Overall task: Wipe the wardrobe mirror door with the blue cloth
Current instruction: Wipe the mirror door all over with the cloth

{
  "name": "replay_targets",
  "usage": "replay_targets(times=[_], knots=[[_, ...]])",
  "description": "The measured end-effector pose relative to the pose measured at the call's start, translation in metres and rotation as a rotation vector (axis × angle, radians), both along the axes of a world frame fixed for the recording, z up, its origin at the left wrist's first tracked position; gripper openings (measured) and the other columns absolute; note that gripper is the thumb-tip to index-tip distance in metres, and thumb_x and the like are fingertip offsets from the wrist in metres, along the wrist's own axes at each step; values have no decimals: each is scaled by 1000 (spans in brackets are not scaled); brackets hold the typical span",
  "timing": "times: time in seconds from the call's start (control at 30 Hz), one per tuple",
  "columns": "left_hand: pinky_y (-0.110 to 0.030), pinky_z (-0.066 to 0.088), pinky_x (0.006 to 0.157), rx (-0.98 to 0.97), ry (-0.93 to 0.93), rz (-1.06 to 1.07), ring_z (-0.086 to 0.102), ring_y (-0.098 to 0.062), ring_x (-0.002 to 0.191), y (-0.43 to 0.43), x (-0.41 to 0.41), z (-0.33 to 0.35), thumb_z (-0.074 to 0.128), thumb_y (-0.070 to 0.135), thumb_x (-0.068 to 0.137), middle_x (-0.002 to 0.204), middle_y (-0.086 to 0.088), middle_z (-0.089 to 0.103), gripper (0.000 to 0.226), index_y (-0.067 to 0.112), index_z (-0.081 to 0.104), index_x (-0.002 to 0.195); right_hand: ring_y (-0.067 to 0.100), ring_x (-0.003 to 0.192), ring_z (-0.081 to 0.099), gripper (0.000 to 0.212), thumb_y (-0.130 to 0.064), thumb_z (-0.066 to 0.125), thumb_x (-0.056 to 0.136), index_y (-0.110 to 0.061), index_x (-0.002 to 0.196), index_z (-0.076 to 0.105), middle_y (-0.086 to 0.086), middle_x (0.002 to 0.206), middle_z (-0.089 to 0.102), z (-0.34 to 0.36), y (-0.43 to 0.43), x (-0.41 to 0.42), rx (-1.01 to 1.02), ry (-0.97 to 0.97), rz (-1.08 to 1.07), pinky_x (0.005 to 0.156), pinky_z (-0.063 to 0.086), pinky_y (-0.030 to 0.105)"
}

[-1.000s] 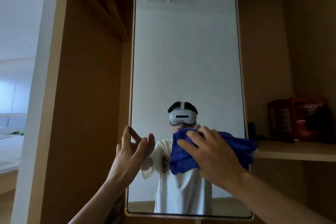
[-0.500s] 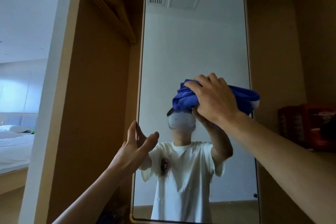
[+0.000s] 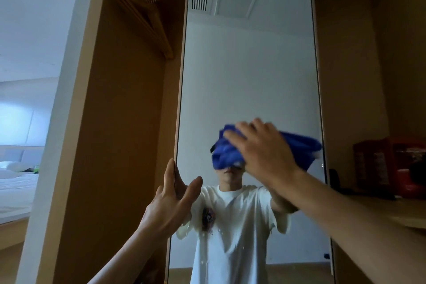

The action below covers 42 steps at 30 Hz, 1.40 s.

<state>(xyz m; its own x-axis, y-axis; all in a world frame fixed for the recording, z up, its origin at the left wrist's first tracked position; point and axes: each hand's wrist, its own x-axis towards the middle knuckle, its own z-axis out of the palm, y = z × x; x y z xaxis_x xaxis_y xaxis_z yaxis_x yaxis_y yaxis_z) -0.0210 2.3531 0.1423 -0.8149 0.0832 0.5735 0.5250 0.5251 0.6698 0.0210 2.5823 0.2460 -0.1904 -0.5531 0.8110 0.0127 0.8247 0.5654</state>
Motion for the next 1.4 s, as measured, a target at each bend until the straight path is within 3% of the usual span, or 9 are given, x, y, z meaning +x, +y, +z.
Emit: replay_targets(times=[0.17, 0.33, 0.53, 0.73, 0.87, 1.0, 1.13, 1.3, 1.4], knots=[[-47, 45, 105, -15, 26, 36, 52, -35, 138, 0, -1, 4, 27, 100, 66, 162, -6, 40, 108, 55, -23, 151, 30, 98, 52, 53, -17, 71, 73, -21, 124, 58, 5, 113, 60, 45, -14, -1, -178, 46, -22, 81, 45, 45], [-40, 45, 99, 44, 19, -19, 58, -31, 130, -9, -7, 2, 17, 104, 62, 152, -6, 53, 94, 71, -19, 142, 32, 106, 55, 57, -27, 77, 72, -20, 126, 61, 8, 120, 62, -61, -43, -10, -1, -167, 84, 91, 48, 48], [-47, 40, 106, 39, 6, -11, 52, -33, 137, -10, -11, 5, 21, 108, 60, 154, -8, 50, 100, 67, -20, 142, 31, 108, 59, 52, -25, 76, 76, -23, 126, 60, 8, 122, 63, -86, -37, -2, 128, -228, 43, 92, 52, 47], [-65, 34, 115, 71, -3, -59, 45, -37, 142, -16, -16, 2, 37, 103, 67, 159, -12, 43, 83, 87, -30, 114, 32, 105, 57, 60, -19, 80, 76, -20, 133, 59, 10, 128, 59, -18, 16, 16, -63, -80, -9, 87, 51, 48], [-66, 29, 117, 48, -5, -40, 37, -40, 147, -13, -6, 5, 37, 105, 63, 161, -15, 38, 102, 73, -30, 134, 34, 109, 52, 67, -15, 74, 75, -22, 138, 55, 9, 134, 56, -9, 45, 28, -192, -73, -49, 90, 45, 49], [-66, 29, 118, 108, -45, -75, 36, -40, 148, -17, -16, -1, 48, 102, 62, 161, -15, 38, 94, 87, -26, 118, 33, 102, 54, 72, -19, 82, 67, -21, 134, 58, 8, 128, 58, -62, 48, 29, -94, -134, -82, 85, 49, 49], [-65, 23, 121, 104, -129, -84, 28, -39, 151, -11, -26, 6, 41, 104, 60, 167, -5, 26, 125, 47, -15, 156, 36, 105, 60, 76, -21, 86, 61, -22, 132, 61, 10, 127, 61, -116, 41, 27, -5, -203, -116, 86, 52, 49], [-56, 19, 123, 66, -157, -181, 21, -39, 154, 4, 24, 11, 45, 109, 26, 170, -8, 19, 165, 36, -16, 160, 41, 109, 62, 77, -30, 91, 59, -21, 131, 63, 13, 126, 64, -139, 38, 26, 47, -226, -200, 89, 54, 53], [-59, 12, 125, 120, -112, -219, 8, -34, 158, 10, 13, 10, 51, 106, 35, 173, 0, 2, 151, 43, -7, 160, 42, 108, 60, 74, -25, 86, 63, -20, 132, 59, 14, 123, 62, -135, 34, 28, 58, -225, -186, 90, 53, 58]])
